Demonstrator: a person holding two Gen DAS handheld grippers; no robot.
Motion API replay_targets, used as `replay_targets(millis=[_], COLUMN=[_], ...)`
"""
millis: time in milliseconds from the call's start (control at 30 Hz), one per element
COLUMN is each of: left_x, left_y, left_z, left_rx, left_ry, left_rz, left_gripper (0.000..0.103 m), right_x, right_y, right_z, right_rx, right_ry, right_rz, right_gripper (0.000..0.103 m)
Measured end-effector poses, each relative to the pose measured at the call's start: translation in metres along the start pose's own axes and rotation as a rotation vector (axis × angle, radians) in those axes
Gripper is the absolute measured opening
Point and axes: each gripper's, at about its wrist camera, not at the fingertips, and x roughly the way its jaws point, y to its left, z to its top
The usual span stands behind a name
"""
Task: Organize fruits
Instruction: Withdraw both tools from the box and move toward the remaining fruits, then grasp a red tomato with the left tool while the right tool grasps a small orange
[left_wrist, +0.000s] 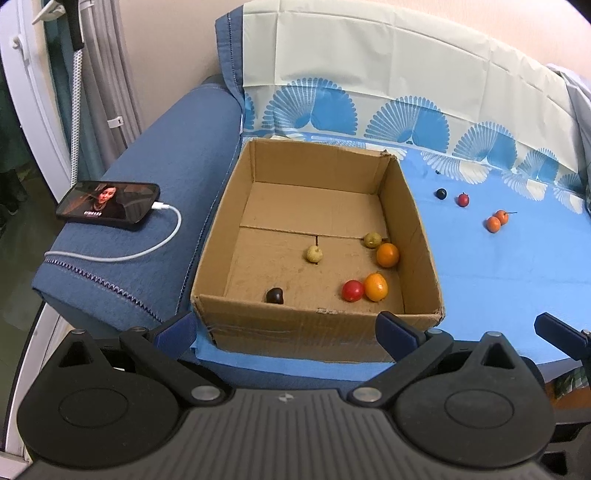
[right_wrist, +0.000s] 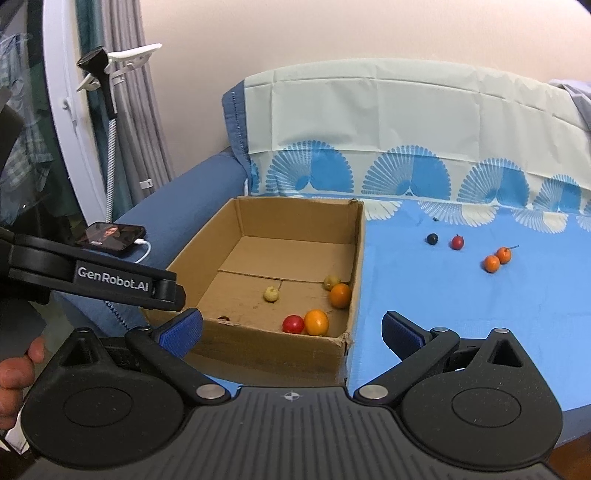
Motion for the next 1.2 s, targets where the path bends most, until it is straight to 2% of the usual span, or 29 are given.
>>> replay_targets(millis=[200,367,533,700,933,1100,1200], left_x=[0.012,0.026,0.048,0.089,0.19,0.285,0.346], left_y=[-0.016,-0.044,-0.092,-0.156,-0.263,-0.331,-0.36], left_z=[0.022,0.048,0.079,0.115,0.166,0.196,0.205], left_rx=[0.022,0.047,0.099,0.163,0.251,0.344,0.369], left_ry=[0.0,-0.014,-0.026,-0.049,0.005,0.062,0.13], left_rz=[-0.013,-0.054,-0.104,-0.157,-0.262,-0.282,-0.28], left_gripper=[0.103,0.103,0.103,0.103,0.103,0.103,0.103], right_x=[0.009,0.015,0.029,0.053,0.121,0.198,0.243], right_y=[-0.025,-0.066,-0.127,-0.198,-0.29,-0.344,-0.367], right_z=[0.006,0.013,0.018,0.021,0.022,0.021,0.022], right_rx=[0.046,0.093,0.155,0.218,0.254,0.274,0.273], right_ry=[-0.005,-0.028,-0.048,-0.059,-0.045,0.003,0.021], right_rz=[-0.034,-0.11,-0.227,-0.341,-0.426,-0.408,-0.389], right_gripper=[0.102,0.102,0.102,0.102,0.102,0.102,0.102])
